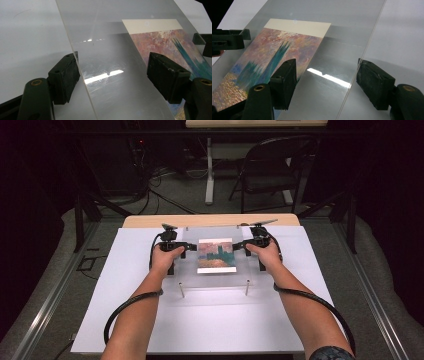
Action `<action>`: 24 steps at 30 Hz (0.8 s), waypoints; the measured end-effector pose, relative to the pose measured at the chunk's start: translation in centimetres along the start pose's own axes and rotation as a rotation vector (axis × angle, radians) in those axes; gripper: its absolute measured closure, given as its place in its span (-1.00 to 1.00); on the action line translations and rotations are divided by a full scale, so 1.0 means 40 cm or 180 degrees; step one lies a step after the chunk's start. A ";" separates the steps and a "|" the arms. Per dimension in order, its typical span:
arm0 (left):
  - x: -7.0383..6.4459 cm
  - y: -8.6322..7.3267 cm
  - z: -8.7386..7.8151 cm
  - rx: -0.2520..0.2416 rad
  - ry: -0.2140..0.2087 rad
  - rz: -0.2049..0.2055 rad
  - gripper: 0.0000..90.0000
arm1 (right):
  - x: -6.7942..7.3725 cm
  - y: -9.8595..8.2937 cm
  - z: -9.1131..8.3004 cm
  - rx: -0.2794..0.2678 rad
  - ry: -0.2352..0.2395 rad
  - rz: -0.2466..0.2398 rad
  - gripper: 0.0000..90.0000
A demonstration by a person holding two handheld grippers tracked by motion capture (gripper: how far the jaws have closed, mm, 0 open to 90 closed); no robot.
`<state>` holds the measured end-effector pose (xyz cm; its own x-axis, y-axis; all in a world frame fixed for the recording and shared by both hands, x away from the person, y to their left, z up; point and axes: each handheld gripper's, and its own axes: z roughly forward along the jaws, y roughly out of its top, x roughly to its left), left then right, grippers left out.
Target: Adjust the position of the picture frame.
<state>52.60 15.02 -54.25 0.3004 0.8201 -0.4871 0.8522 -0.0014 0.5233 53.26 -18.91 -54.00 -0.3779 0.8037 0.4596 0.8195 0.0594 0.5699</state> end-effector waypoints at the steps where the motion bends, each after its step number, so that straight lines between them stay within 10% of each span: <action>1: 0.000 0.000 0.000 -0.0001 0.0001 -0.0004 -0.41 | 0.000 0.000 0.000 -0.0001 -0.0002 0.0001 -0.28; 24: 0.000 0.002 -0.003 -0.0012 -0.0017 -0.0027 -0.37 | -0.003 -0.001 -0.005 -0.0019 0.0015 0.0046 -0.21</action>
<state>52.62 15.09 -54.14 0.2954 0.8170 -0.4953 0.8530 0.0079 0.5218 53.17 -19.12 -53.95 -0.3682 0.8017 0.4709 0.8223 0.0444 0.5673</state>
